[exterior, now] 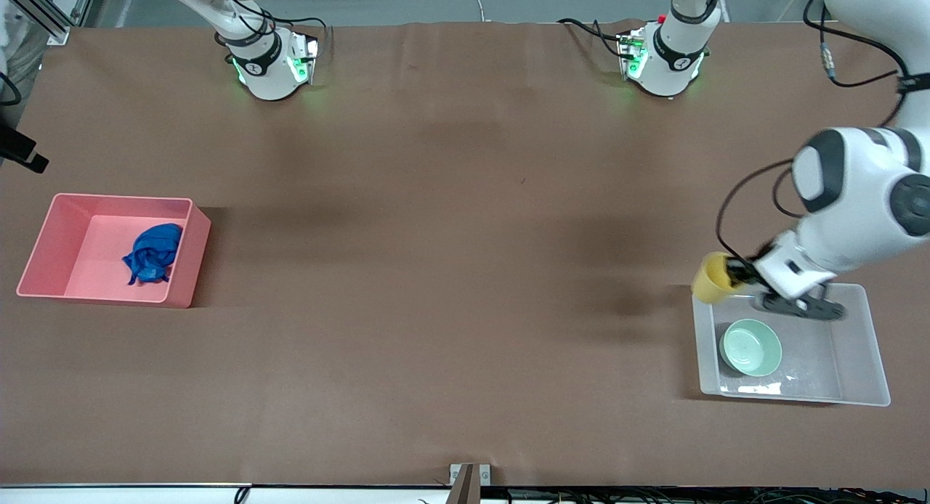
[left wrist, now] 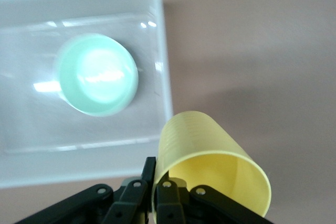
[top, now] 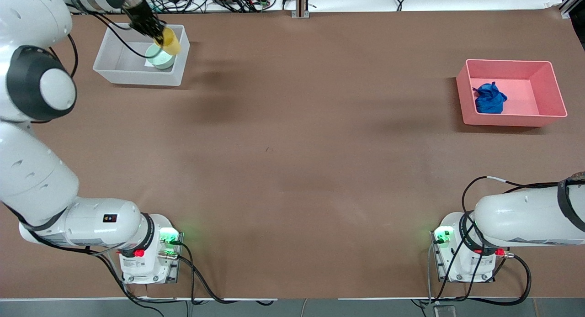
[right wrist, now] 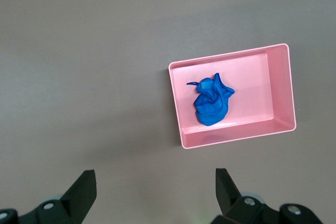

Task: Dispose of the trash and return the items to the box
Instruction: 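Lower the yellow cup into the green bowl with the left gripper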

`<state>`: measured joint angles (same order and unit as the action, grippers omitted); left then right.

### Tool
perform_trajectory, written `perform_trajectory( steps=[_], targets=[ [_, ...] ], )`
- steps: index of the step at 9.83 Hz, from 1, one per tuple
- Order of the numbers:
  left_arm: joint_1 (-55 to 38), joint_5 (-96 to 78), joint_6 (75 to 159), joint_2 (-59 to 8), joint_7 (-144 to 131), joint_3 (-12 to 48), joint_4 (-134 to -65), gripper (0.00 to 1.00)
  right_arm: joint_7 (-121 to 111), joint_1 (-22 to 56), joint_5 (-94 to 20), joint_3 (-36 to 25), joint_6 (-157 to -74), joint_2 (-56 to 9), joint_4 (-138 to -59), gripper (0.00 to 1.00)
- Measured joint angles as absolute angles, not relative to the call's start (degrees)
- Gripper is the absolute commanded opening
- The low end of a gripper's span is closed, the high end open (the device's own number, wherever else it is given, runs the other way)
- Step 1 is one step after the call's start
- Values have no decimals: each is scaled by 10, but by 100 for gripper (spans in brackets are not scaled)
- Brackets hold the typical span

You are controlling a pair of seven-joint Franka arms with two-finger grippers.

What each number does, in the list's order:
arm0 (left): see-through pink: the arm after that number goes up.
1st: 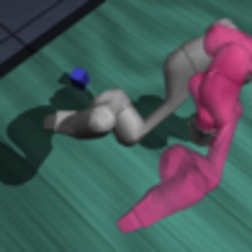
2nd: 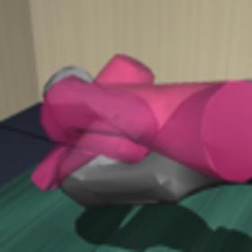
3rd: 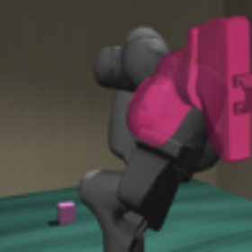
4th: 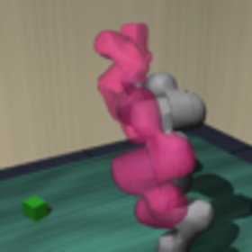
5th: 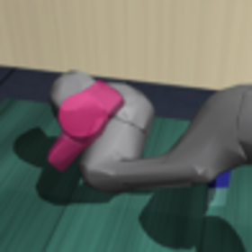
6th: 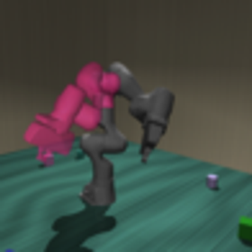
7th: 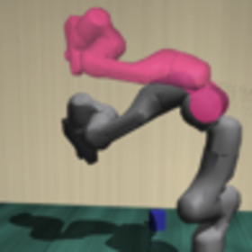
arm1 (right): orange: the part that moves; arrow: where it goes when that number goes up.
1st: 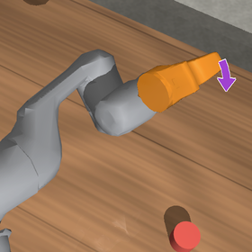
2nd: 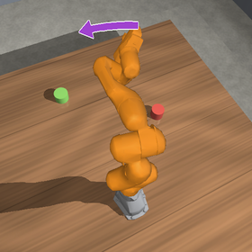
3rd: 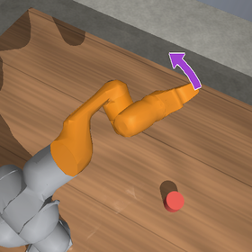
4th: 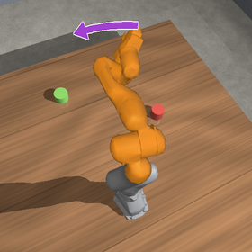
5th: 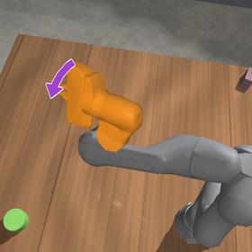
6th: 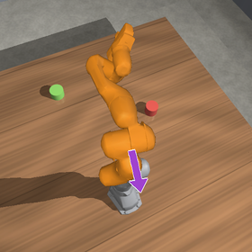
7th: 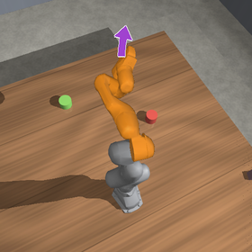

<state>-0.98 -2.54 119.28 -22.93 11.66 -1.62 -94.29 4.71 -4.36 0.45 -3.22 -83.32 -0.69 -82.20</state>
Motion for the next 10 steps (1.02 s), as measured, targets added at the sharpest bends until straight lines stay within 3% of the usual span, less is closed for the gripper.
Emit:
perform_trajectory(
  steps=[2,7,9,10],
  targets=[
    [-8,-53,1190,-296,170,-66,-871,0,47,-44,5,-32,-833,-7,-822,100],
    [16,-82,1206,-413,259,-96,-818,1,47,-44,5,-32,-833,-7,-822,100],
    [14,-84,1224,-431,259,-96,-810,13,47,-44,5,-32,-833,-7,-822,100],
    [13,-87,1227,-433,259,-96,-809,47,47,-44,5,-32,-833,-7,-822,100]
  ],
)
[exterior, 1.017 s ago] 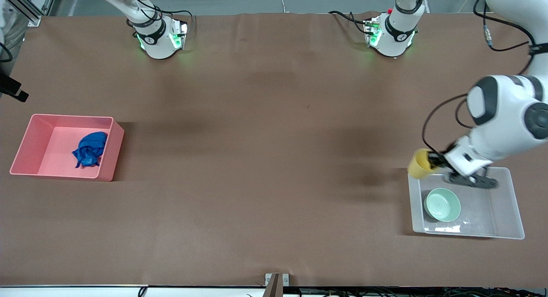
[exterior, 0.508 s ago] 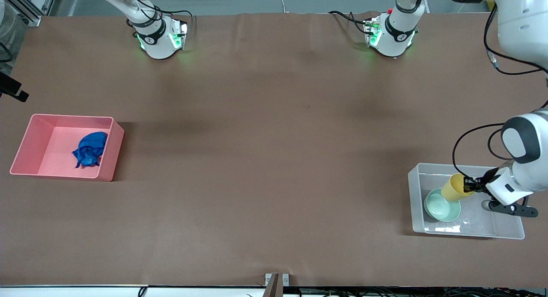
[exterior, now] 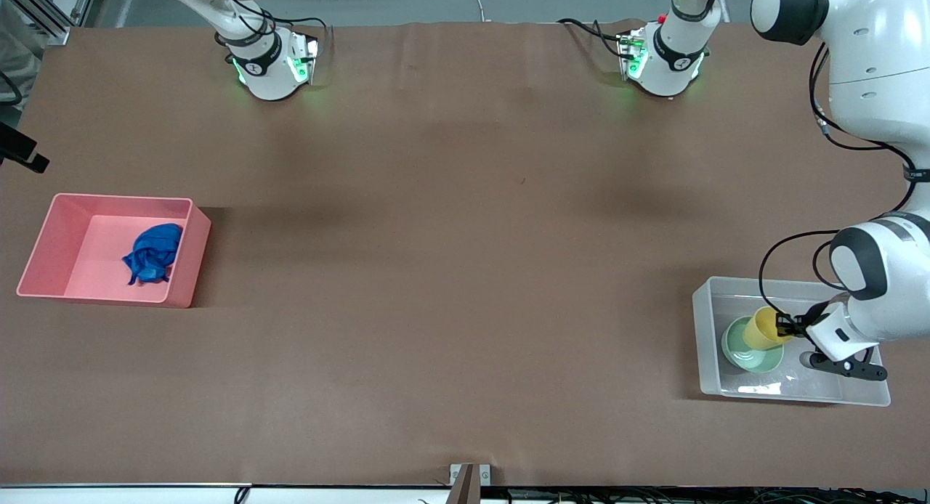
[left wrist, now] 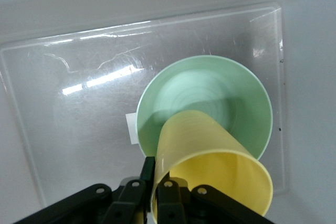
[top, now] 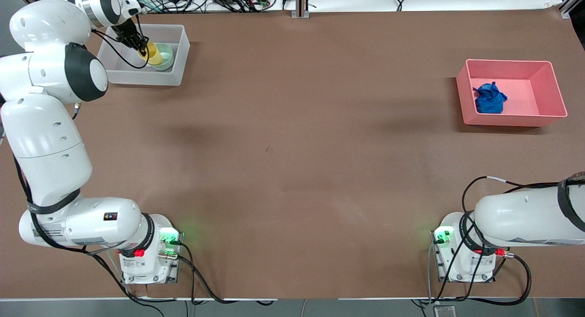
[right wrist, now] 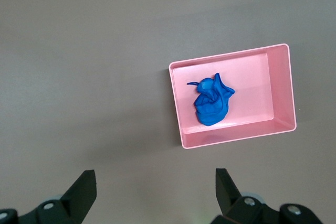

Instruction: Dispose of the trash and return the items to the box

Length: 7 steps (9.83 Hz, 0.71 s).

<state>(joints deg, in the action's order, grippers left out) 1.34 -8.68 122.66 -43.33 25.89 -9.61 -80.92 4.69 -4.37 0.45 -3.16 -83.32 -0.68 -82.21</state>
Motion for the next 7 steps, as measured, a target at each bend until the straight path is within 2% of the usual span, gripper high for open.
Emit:
perform_trajectory(
  steps=[1,4,7],
  targets=[
    [13,-90,1227,-433,259,-96,-806,99,47,-44,5,-32,-833,-7,-822,100],
    [13,-93,1223,-409,259,-97,-783,100,47,-44,5,-32,-833,-7,-822,100],
    [13,-94,1094,-294,243,-100,-776,100,47,-44,5,-31,-833,-7,-822,100]
  ],
)
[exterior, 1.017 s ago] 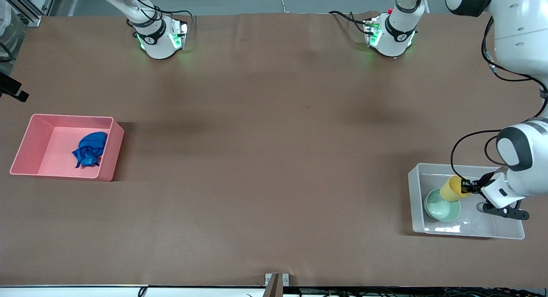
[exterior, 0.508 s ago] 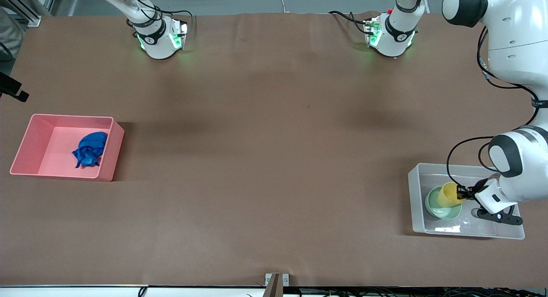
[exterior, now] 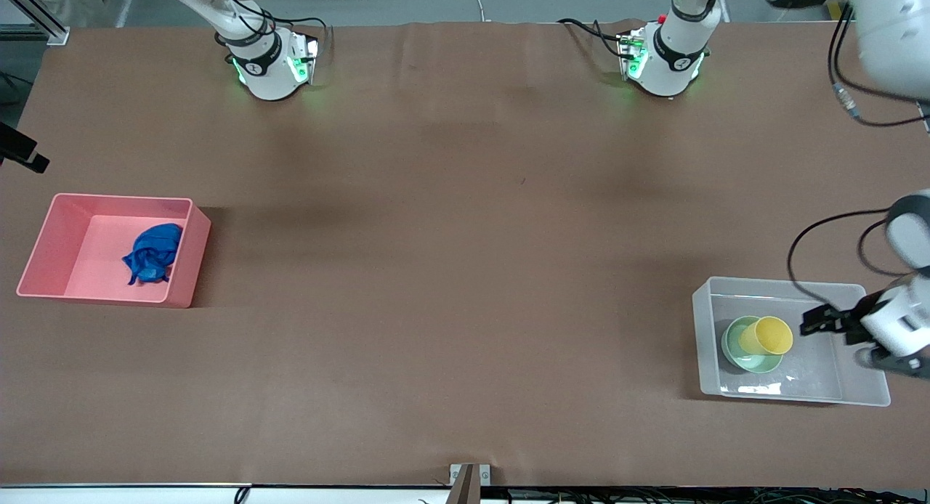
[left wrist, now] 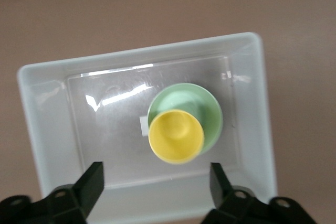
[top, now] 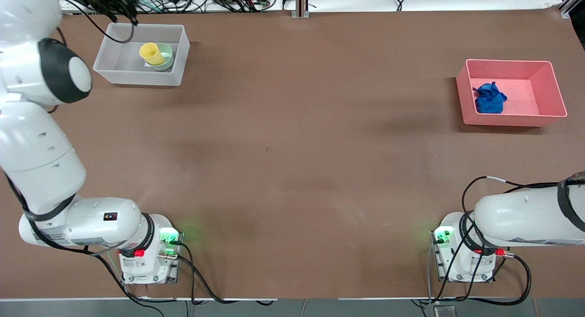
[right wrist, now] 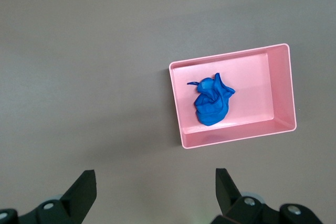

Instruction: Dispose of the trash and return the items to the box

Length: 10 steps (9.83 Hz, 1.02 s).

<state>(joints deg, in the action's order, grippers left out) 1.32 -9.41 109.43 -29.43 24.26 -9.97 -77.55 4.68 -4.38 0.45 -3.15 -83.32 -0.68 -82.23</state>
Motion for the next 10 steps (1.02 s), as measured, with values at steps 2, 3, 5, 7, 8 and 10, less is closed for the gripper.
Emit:
perform_trajectory(
  steps=[2,3,5,7,8,10],
  targets=[
    [13,-91,979,-201,210,-101,-785,100,47,-44,5,-31,-833,-7,-822,100],
    [11,-81,954,-155,190,-99,-802,100,47,-44,5,-31,-833,-7,-822,100],
    [9,-42,945,-60,134,-69,-866,100,47,-44,5,-31,-833,-7,-822,100],
    [5,-22,945,24,63,-26,-938,100,46,-44,5,-31,-833,-7,-822,100],
    [0,-20,945,48,54,-21,-959,100,44,-44,5,-31,-833,-7,-822,100],
    [-5,-20,948,53,53,-20,-960,100,43,-44,5,-31,-833,-7,-822,100]
  ],
)
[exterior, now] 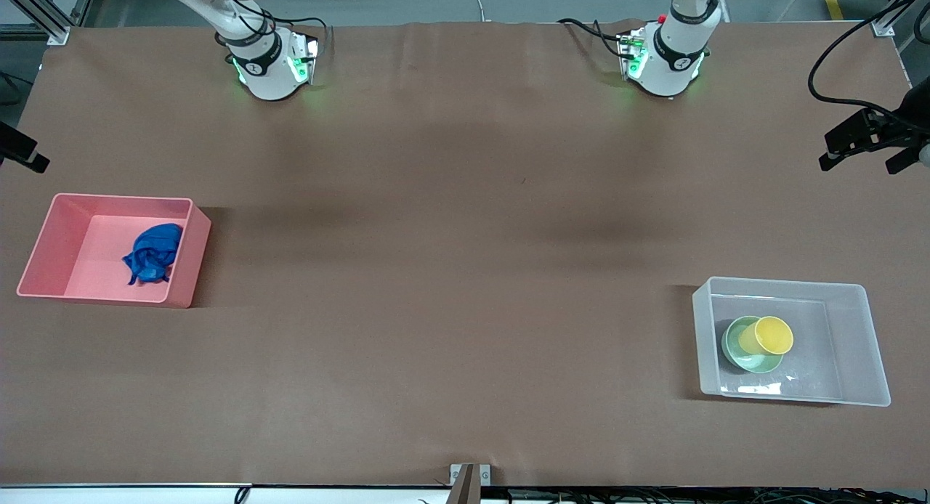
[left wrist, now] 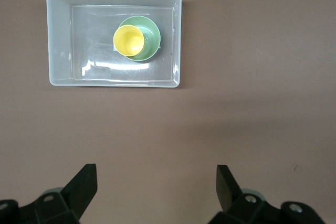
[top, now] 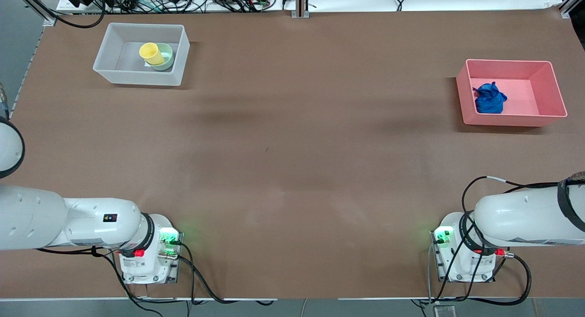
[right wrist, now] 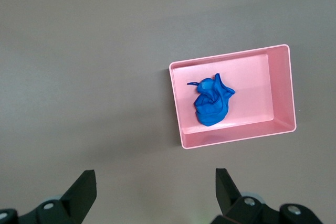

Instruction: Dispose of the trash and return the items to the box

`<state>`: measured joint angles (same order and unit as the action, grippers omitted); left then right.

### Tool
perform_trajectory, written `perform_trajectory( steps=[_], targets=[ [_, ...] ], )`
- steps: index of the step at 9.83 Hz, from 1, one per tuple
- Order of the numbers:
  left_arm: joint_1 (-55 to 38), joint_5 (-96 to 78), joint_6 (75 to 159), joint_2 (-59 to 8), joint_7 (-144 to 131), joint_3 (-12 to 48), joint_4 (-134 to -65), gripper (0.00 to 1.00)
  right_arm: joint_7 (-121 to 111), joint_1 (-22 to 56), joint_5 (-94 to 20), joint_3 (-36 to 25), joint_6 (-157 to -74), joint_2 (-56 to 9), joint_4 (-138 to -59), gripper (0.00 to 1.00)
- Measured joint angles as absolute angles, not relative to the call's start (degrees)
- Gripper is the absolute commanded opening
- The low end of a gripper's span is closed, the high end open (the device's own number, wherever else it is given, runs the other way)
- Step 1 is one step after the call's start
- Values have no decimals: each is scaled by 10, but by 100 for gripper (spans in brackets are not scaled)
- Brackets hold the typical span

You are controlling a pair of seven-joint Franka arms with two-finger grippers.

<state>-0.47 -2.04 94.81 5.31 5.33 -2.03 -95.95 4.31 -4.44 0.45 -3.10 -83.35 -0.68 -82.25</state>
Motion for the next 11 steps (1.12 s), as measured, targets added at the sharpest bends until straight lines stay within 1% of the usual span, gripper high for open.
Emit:
perform_trajectory(
  steps=[3,4,9,11],
  targets=[
    [-11,-19,901,3,45,-20,-881,100,43,-44,5,-31,-833,-7,-823,100],
    [-11,-18,890,-8,40,-20,-869,100,43,-44,5,-31,-833,-7,-822,100],
    [-11,5,873,-2,11,3,-873,100,42,-44,5,-31,-833,-7,-822,100],
    [-10,5,873,0,11,3,-873,100,42,-44,5,-31,-833,-7,-822,100]
  ],
)
